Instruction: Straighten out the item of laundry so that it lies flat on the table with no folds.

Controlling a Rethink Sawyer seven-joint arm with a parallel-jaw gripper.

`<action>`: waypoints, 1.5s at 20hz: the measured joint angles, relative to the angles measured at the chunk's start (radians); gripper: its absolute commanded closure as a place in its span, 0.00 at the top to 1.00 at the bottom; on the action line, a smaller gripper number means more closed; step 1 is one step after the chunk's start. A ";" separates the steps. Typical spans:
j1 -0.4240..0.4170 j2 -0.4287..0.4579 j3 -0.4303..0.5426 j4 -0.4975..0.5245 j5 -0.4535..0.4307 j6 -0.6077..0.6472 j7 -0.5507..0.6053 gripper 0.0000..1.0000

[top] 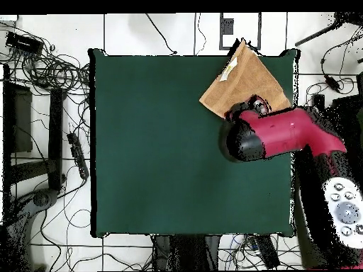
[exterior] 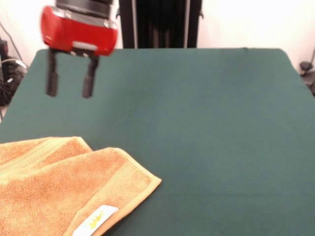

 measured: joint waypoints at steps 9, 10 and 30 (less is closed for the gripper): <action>0.342 0.111 -0.320 -0.034 -0.081 -0.164 0.242 1.00; 0.390 0.133 -0.362 -0.044 -0.090 -0.180 0.288 1.00; 0.706 0.465 -0.811 -0.269 -0.286 -0.279 0.591 1.00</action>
